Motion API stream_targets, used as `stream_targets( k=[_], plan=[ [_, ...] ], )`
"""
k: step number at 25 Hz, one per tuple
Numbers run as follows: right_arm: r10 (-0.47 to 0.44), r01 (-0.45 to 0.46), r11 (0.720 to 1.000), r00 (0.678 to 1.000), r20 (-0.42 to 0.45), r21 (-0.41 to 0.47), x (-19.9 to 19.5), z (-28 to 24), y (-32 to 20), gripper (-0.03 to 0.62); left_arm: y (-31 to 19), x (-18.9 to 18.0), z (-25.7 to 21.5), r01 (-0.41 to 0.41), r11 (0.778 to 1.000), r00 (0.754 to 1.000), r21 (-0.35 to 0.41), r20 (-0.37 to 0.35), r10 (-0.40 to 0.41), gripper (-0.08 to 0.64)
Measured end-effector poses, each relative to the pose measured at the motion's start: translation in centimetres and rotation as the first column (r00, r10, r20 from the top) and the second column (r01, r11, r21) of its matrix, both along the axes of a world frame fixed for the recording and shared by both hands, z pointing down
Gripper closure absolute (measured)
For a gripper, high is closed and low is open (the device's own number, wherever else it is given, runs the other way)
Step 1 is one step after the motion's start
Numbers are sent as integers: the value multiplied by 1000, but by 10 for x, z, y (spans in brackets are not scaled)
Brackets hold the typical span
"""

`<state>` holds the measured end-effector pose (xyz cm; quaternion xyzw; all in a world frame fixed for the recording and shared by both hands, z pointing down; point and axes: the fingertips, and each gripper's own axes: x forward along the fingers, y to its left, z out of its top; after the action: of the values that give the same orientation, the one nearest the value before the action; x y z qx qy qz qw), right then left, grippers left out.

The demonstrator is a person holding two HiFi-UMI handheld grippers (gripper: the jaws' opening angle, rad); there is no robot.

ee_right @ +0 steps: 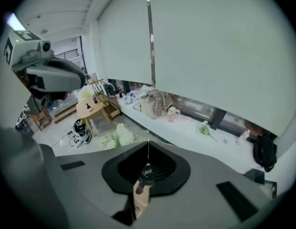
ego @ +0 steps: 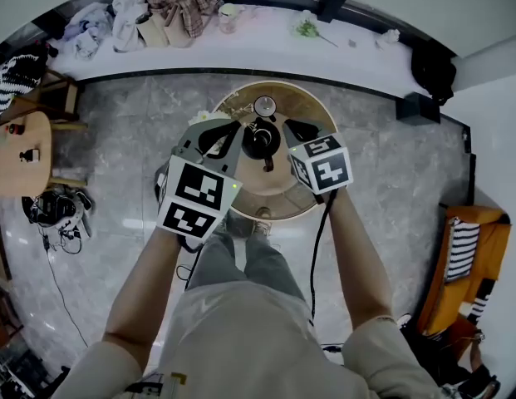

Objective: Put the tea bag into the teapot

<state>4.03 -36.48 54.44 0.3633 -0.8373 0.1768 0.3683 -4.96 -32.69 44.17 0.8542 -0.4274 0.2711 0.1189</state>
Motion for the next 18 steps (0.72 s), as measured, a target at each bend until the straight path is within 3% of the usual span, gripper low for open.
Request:
stream_targets(
  k=[7,12,18],
  plan=[
    [22,-45,985,990,140,166,-1,-110,4,586,8,0,-55,2,994,1000,108,-10,-1,552],
    [-9,-48,963,978,208,266,-7,-182,20,586,19,-9,-99,24,992,991,124,-136,-7,552],
    [-51,-70,919,955,292,389,-7,-264,44,586,28,-18,-163,51,969,986,241,-169,-9,552]
  ],
)
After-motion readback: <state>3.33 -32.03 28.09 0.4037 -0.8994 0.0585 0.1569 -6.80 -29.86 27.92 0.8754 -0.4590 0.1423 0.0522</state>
